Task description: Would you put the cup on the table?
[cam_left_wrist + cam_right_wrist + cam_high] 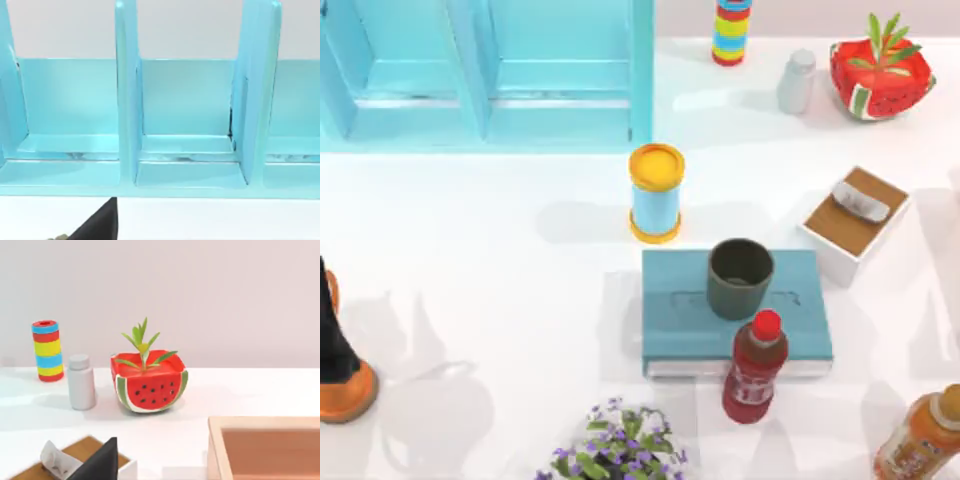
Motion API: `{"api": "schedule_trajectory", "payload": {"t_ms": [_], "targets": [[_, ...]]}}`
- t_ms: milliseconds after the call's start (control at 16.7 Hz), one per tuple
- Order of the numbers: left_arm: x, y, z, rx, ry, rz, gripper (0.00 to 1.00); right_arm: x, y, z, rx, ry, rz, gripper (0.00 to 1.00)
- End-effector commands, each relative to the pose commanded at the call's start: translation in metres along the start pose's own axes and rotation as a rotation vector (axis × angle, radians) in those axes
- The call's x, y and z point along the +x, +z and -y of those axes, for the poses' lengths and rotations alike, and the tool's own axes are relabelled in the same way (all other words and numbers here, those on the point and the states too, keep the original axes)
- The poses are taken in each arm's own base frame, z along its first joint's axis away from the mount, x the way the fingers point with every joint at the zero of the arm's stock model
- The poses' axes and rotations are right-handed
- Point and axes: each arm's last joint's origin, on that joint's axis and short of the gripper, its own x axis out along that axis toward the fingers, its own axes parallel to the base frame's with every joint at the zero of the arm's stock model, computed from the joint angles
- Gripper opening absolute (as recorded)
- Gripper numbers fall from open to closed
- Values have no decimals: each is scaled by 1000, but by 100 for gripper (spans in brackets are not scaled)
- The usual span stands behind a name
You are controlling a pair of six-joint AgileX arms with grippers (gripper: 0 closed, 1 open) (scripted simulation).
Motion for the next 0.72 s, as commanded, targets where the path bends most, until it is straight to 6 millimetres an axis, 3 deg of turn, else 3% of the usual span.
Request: {"api": "schedule_trajectory", "payload": {"t_ms": [180, 360, 540, 720], "targets": [[0, 2, 0, -1, -3, -3, 100, 0, 0, 0, 0, 0, 0, 100], [-1, 19, 4, -17, -38, -43, 100, 0, 0, 0, 0, 0, 0, 100], [2, 54, 12, -46, -106, -134, 100, 0, 0, 0, 0, 0, 0, 100], [12, 103, 24, -80, -188, -257, 100, 0, 0, 0, 0, 0, 0, 100]]}}
